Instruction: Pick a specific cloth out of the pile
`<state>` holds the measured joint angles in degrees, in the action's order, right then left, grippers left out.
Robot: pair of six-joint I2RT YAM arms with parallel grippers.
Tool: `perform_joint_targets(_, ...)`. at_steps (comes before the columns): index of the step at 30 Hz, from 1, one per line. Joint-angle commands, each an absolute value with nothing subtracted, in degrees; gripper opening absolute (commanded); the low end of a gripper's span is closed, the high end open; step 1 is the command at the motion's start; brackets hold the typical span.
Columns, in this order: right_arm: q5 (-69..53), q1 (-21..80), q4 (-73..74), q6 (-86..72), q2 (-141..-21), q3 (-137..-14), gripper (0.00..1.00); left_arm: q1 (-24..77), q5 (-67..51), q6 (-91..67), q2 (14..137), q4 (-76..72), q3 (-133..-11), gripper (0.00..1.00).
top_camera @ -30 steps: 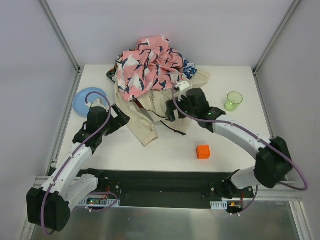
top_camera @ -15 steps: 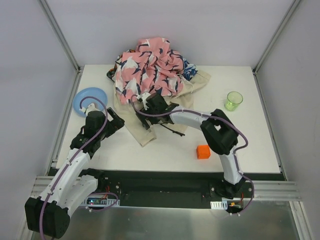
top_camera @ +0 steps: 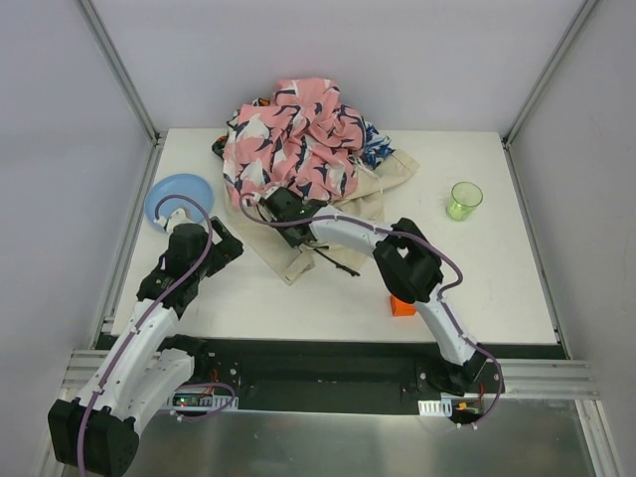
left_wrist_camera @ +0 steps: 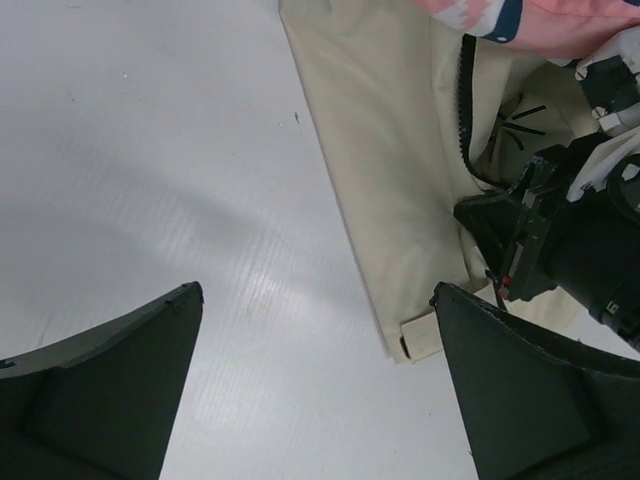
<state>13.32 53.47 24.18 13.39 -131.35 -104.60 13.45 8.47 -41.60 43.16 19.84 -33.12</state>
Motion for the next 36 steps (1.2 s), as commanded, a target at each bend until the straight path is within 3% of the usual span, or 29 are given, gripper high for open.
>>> perform_joint_targets(1,21.53,48.53,35.07,14.32,-132.98,-112.39,0.01,13.18,11.07,-40.25,42.45,20.3,-35.07,0.99)
perform_joint_targets(8,21.62,41.76,24.63,15.39,-129.64,-129.96,0.01,13.18,10.38,-37.97,45.78,19.08,-38.58,0.99)
perform_joint_targets(13,23.2,37.71,10.66,12.75,-128.76,-134.29,0.01,13.18,4.67,-34.81,52.19,12.14,-40.34,0.99)
perform_joint_targets(19,23.12,32.7,2.65,3.97,-138.59,-144.92,0.0,13.18,-4.12,-30.06,64.14,6.78,-46.84,0.99)
perform_joint_targets(24,27.76,31.38,-3.25,-2.61,-143.25,-145.98,0.01,13.1,-5.62,-31.02,76.09,4.84,-52.99,0.99)
perform_joint_targets(28,28.21,29.36,-5.09,-8.34,-145.89,-147.74,0.01,13.18,-8.17,-38.2,85.85,1.51,-57.48,0.99)
perform_joint_targets(31,27.69,28.83,-5.18,-9.49,-146.95,-148.01,0.01,13.71,-10.54,-47.26,91.74,-10.5,-55.91,0.99)
perform_joint_targets(36,26.72,28.74,-4.83,-9.14,-147.22,-146.96,0.01,13.89,-3.96,-55.36,101.41,-20.56,-59.14,0.99)
